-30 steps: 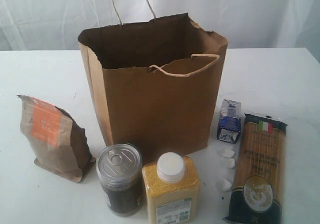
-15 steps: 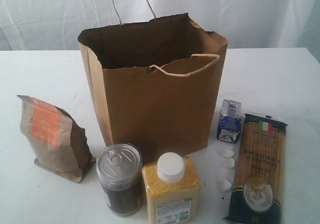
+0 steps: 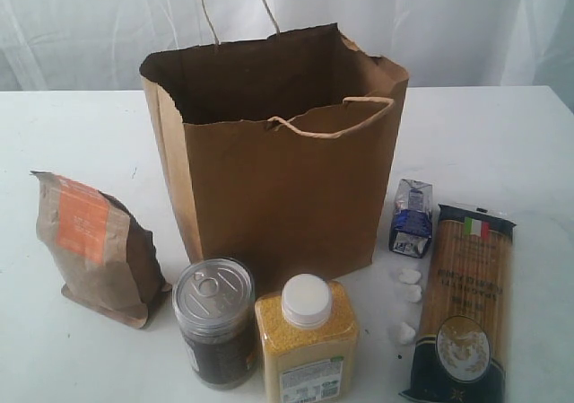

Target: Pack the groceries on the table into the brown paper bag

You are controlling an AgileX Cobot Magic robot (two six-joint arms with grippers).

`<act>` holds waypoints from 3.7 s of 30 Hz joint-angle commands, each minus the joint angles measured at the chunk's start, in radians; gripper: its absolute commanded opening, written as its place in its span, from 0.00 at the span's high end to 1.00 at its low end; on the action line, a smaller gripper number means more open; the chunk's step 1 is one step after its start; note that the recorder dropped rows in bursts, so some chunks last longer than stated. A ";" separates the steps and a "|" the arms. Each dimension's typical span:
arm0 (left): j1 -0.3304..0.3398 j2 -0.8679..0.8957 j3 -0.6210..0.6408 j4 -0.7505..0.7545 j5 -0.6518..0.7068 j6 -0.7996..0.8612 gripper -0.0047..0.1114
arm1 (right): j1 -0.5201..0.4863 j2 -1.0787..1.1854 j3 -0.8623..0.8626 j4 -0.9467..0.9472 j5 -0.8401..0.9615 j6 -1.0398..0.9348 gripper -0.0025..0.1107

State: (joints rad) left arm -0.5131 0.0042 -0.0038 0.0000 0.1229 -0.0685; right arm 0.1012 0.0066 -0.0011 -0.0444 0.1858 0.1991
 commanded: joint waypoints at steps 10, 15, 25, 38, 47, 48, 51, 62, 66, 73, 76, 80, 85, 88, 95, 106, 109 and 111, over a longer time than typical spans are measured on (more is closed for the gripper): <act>0.002 -0.004 0.004 0.000 0.004 -0.003 0.72 | -0.002 -0.007 0.001 -0.004 -0.009 0.000 0.98; 0.002 -0.004 0.004 0.000 0.004 -0.003 0.72 | -0.002 -0.007 0.001 -0.004 -0.009 0.000 0.98; 0.002 -0.004 0.004 0.000 0.004 -0.003 0.72 | -0.002 -0.007 0.001 -0.004 -0.009 -0.020 0.98; 0.002 -0.004 0.004 0.000 0.004 -0.003 0.72 | -0.002 -0.007 0.001 0.044 -0.082 0.071 0.98; 0.002 -0.004 0.004 0.000 0.004 -0.003 0.72 | -0.002 -0.007 0.001 0.096 -0.389 0.294 0.98; 0.002 -0.004 0.004 0.000 0.004 -0.003 0.72 | -0.002 -0.007 0.001 0.096 -0.422 0.306 0.98; 0.002 -0.004 0.004 0.000 0.004 -0.003 0.72 | -0.002 -0.007 0.001 0.096 -0.528 0.316 0.98; 0.002 -0.004 0.004 0.000 0.004 -0.003 0.72 | 0.035 0.021 -0.258 -0.241 -0.155 0.640 0.98; 0.002 -0.004 0.004 0.000 0.004 -0.003 0.72 | 0.150 0.154 -0.513 -0.137 0.210 0.273 0.98; 0.002 -0.004 0.004 0.000 0.004 -0.003 0.72 | 0.250 0.509 -0.824 0.246 0.809 -0.462 0.92; 0.002 -0.004 0.004 0.000 0.004 -0.003 0.72 | 0.250 0.703 -0.899 0.344 1.003 -0.630 0.66; 0.002 -0.004 0.004 0.000 0.004 -0.003 0.72 | 0.355 0.920 -0.941 0.490 0.954 -0.895 0.38; 0.002 -0.004 0.004 0.000 0.004 -0.003 0.72 | 0.477 1.071 -0.963 0.366 0.927 -0.927 0.37; 0.002 -0.004 0.004 0.000 0.004 -0.003 0.72 | 0.590 1.152 -0.966 0.283 0.878 -0.934 0.37; 0.002 -0.004 0.004 0.000 0.004 -0.003 0.72 | 0.717 1.243 -0.966 0.230 0.706 -0.986 0.37; 0.002 -0.004 0.004 0.000 0.004 -0.003 0.72 | 0.735 1.448 -0.966 0.205 0.586 -1.078 0.37; 0.002 -0.004 0.004 0.000 0.004 -0.003 0.72 | 0.735 1.502 -0.966 0.222 0.570 -1.092 0.38; 0.002 -0.004 0.004 0.000 0.004 -0.003 0.72 | 0.735 1.514 -0.966 0.235 0.570 -1.092 0.45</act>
State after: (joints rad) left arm -0.5131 0.0042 -0.0038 0.0000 0.1249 -0.0685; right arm 0.8369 1.5128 -0.9637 0.1694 0.7577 -0.8816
